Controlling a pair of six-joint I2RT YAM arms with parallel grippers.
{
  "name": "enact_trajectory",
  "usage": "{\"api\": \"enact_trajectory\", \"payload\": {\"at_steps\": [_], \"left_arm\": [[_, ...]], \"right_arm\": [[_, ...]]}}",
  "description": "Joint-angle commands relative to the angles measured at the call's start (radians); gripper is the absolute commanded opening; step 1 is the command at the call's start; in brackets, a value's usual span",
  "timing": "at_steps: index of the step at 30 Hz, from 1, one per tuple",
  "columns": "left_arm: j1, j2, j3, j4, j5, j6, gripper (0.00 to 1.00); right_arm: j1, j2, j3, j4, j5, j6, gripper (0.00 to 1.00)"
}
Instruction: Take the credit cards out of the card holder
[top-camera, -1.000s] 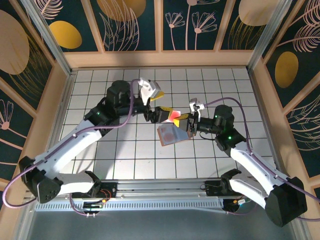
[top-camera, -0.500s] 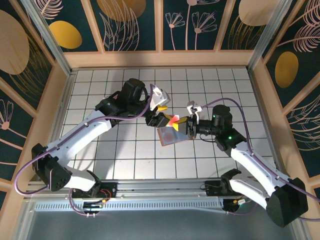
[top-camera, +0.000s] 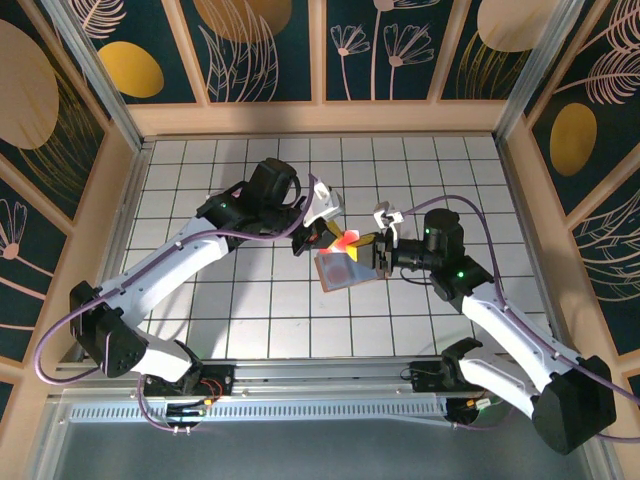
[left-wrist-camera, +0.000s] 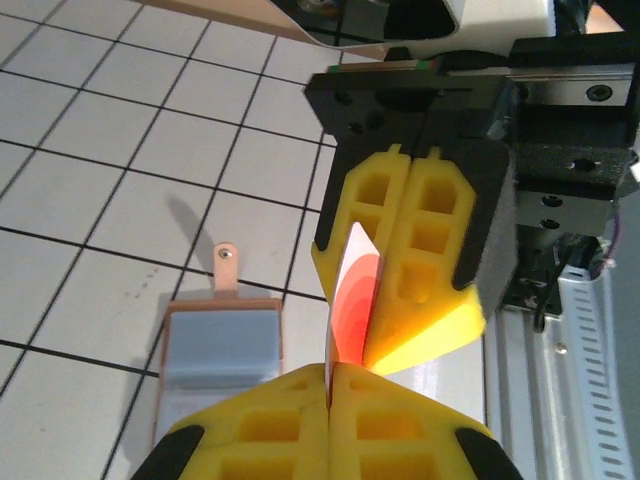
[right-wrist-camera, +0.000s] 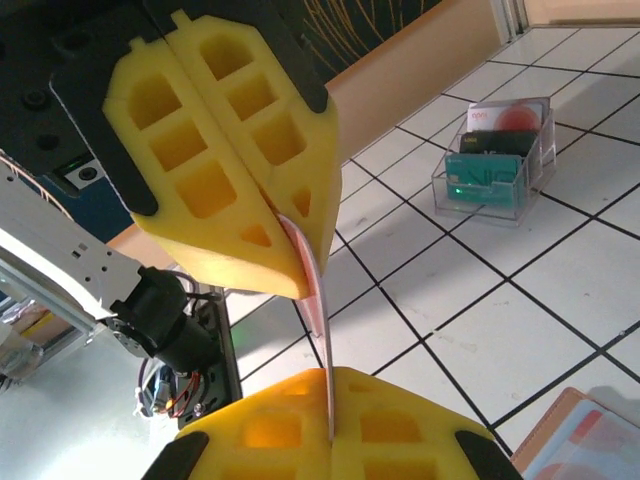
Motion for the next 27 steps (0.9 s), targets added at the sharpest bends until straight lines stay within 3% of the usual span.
{"api": "enact_trajectory", "payload": {"at_steps": [1, 4, 9, 18, 24, 27], "left_arm": [[0.008, -0.027, -0.059, 0.095, -0.184, 0.010, 0.00], [0.015, -0.095, -0.152, 0.203, -0.292, 0.032, 0.00], [0.095, -0.184, -0.260, 0.306, -0.354, 0.112, 0.00], [0.362, -0.220, -0.374, 0.422, -0.249, 0.256, 0.00], [0.525, -0.109, -0.350, 0.448, -0.139, 0.297, 0.00], [0.549, -0.031, -0.321, 0.425, -0.163, 0.370, 0.00]], "right_arm": [[0.012, -0.014, 0.043, 0.003, 0.044, -0.024, 0.32], [0.012, -0.023, 0.043, -0.034, 0.151, -0.029, 0.47], [0.011, -0.065, 0.024, -0.037, 0.328, -0.008, 0.50], [0.010, -0.150, 0.021, -0.068, 0.637, 0.071, 0.57], [0.009, -0.175, 0.033, -0.113, 0.768, 0.113, 0.57], [0.010, -0.180, 0.040, -0.132, 0.809, 0.133, 0.58]]}}
